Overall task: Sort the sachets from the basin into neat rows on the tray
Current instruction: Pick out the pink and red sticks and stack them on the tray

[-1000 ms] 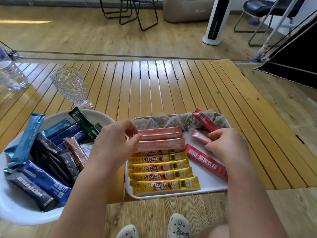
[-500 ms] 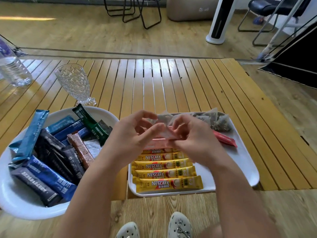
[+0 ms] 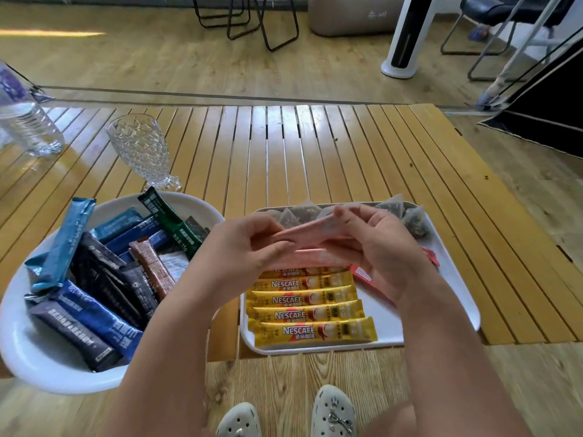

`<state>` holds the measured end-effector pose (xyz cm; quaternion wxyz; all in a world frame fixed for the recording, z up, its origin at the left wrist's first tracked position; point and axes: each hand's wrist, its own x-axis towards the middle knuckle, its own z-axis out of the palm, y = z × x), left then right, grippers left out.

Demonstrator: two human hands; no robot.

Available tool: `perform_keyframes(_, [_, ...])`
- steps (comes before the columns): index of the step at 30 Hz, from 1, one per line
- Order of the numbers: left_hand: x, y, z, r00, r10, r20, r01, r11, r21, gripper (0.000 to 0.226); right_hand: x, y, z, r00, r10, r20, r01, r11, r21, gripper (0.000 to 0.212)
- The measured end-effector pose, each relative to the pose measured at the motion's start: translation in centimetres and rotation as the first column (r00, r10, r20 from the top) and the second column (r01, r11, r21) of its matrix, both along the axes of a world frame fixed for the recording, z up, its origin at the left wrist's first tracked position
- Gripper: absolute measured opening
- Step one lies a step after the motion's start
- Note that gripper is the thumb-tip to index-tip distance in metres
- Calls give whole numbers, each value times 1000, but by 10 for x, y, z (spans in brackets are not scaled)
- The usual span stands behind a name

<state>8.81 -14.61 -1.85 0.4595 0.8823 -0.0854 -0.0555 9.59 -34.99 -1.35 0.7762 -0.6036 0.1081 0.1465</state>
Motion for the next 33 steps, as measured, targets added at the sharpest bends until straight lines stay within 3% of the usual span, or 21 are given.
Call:
perform_keyframes(2, [0,2,0,1000,23,21,-25,992,120,6,-2,-8,-4,998,52,26,-41,949,-313,12])
perform_keyframes(4, [1,2,-3,999,31,12,-33,977,210,12,-2,-16,-8,990,116,76,-39,760,-648,7])
perform_keyframes(5, [0,1,-5,999,33,8,-34,972,234,14,-2,-20,-9,989,126,80,-29,685,-728,6])
perform_keyframes(8, [0,-3,-9,999,42,18,-45,955,294,13,-2,-21,-9,990,129,54,-32,586,-810,4])
perform_keyframes(13, [0,-4,-9,995,52,82,-81,910,407,16,-2,-30,-9,997,80,-2,-39,462,-886,22])
perform_keyframes(16, [0,-2,-10,995,36,88,-68,917,393,18,-5,-41,-9,984,62,-167,-178,372,-911,31])
perform_keyframes(19, [-1,-2,-9,995,41,91,-71,932,356,15,-6,-39,-10,965,68,-251,-259,348,-901,21])
perform_keyframes(22, [-1,-4,-8,992,59,111,-91,945,314,15,-7,-38,-9,981,28,-194,-191,356,-915,15])
perform_keyframes(24, [-1,-6,-7,990,64,126,-100,947,304,11,-10,-42,-5,999,-3,-45,-41,322,-946,10])
perform_keyframes(26, [-1,-6,-8,989,64,136,-103,947,305,10,-12,-44,1,980,-62,191,200,399,-895,16])
perform_keyframes(28, [-1,-8,-6,988,67,136,-104,952,288,11,-12,-41,8,915,-201,351,397,609,-687,12])
perform_keyframes(31, [-2,-13,0,992,76,100,-91,984,154,22,-13,-33,16,928,-273,254,346,885,-312,7])
perform_keyframes(33, [-2,-18,4,997,70,-21,-71,996,-48,38,-14,-25,19,965,-234,122,238,971,-17,8])
